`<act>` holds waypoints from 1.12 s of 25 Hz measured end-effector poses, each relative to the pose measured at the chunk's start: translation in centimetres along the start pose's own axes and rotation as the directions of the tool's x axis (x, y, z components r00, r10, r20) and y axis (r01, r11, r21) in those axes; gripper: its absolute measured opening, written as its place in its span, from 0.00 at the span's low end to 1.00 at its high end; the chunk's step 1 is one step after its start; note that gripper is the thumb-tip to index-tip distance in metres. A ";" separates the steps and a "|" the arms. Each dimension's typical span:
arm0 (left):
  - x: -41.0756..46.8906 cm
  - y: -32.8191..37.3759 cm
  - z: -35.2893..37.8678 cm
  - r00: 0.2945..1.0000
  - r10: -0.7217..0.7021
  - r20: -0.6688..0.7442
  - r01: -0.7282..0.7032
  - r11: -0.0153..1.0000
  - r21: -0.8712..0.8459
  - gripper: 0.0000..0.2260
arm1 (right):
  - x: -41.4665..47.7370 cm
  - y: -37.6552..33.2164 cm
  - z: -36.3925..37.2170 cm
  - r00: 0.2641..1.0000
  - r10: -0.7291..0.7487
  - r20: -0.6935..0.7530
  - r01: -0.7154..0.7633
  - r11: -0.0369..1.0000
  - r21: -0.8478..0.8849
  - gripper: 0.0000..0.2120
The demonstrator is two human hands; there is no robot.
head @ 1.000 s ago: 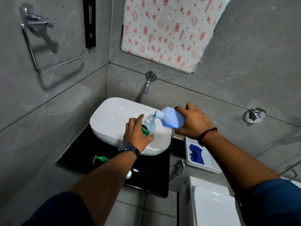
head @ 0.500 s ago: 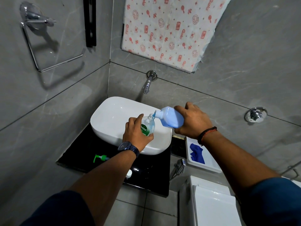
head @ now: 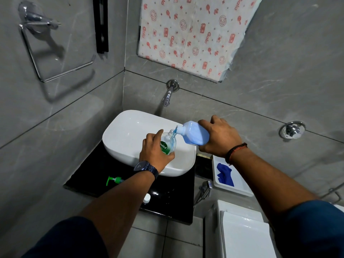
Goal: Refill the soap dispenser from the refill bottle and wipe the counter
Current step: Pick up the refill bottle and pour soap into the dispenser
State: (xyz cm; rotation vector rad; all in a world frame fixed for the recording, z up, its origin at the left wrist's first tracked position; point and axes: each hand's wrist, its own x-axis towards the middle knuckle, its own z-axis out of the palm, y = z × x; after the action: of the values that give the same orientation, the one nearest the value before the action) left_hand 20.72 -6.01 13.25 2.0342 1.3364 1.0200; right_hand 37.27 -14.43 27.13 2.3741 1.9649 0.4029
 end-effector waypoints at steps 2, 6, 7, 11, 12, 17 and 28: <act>0.0 0.0 0.0 1.000 -0.001 -0.001 0.001 1.000 -0.001 0.39 | 0.0 0.0 0.0 1.000 -0.001 -0.005 0.001 1.000 -0.003 0.35; 0.0 0.0 0.0 1.000 -0.005 0.001 0.005 1.000 -0.009 0.39 | 0.1 0.1 0.0 1.000 -0.005 -0.008 0.005 1.000 -0.011 0.35; 0.0 0.0 0.0 1.000 -0.007 0.003 0.007 1.000 -0.007 0.39 | 0.1 0.1 -0.1 1.000 -0.004 -0.009 0.003 1.000 -0.011 0.35; 0.3 0.1 -0.1 1.000 -0.010 0.011 0.010 1.000 -0.005 0.39 | 0.2 0.1 -0.2 1.000 -0.001 -0.012 0.001 1.000 -0.012 0.35; 0.3 0.1 -0.1 1.000 -0.010 0.011 0.010 1.000 -0.003 0.39 | 0.3 0.0 -0.2 1.000 -0.002 -0.013 0.001 1.000 -0.013 0.35; 0.3 -0.1 -0.1 1.000 -0.005 0.008 0.005 1.000 0.009 0.39 | 0.4 0.1 0.0 1.000 -0.005 -0.017 0.004 1.000 -0.017 0.35; 0.5 -0.3 0.0 1.000 -0.010 -0.008 0.010 1.000 -0.003 0.39 | 0.8 0.0 0.2 1.000 -0.018 -0.025 0.018 1.000 -0.007 0.35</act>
State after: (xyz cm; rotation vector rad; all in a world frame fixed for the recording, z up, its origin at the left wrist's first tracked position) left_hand 20.68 -5.45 13.20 2.0215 1.3469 1.0258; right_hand 37.40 -13.64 27.10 2.3570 1.9908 0.4399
